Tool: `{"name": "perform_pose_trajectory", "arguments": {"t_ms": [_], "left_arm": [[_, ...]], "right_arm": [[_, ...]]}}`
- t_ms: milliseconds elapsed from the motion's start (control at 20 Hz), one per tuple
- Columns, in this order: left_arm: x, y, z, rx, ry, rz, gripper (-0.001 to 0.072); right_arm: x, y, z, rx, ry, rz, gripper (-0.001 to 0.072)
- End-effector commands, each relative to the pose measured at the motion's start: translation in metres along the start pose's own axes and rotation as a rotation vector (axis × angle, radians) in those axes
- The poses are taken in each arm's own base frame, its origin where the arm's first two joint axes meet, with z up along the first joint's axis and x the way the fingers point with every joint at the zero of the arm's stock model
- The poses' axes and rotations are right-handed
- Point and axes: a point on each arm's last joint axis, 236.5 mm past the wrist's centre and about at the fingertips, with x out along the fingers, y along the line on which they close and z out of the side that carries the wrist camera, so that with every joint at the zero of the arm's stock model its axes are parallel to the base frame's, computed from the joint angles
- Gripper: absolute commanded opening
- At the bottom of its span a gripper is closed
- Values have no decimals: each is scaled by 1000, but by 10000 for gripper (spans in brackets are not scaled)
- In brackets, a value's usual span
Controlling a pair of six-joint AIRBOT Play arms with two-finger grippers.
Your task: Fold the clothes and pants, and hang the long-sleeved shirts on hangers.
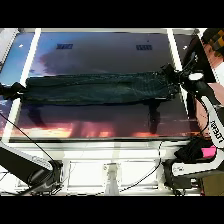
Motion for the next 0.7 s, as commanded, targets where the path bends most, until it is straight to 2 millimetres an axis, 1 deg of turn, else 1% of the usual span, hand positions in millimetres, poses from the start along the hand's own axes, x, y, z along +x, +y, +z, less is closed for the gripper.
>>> {"name": "perform_pose_trajectory", "arguments": {"t_ms": [0,50,150,200,250,300,400,450,550,650], "left_arm": [[5,-22,-18,-63,71,-155,582],[8,-31,-28,-65,113,-204,580],[13,-37,-49,-50,200,-250,523],[16,-40,-52,-23,212,-262,484],[18,-41,-52,-10,212,-264,482],[19,-44,-49,21,199,-269,439],[18,-51,-45,100,169,-299,100],[17,-53,-43,116,160,-307,30],[13,-54,-41,122,152,-303,30],[3,-57,-34,140,128,-293,29]], "right_arm": [[0,2,-2,0,10,6,518],[0,2,-2,-1,10,6,518],[0,2,-2,-1,11,6,518],[0,2,-3,-1,12,6,518],[0,2,-3,-1,15,7,519],[0,3,-4,-1,18,8,518],[0,4,-7,-1,31,13,518],[0,4,-9,-1,38,15,518],[-1,6,-12,-2,54,21,518],[-1,7,-16,-3,68,26,504]]}}
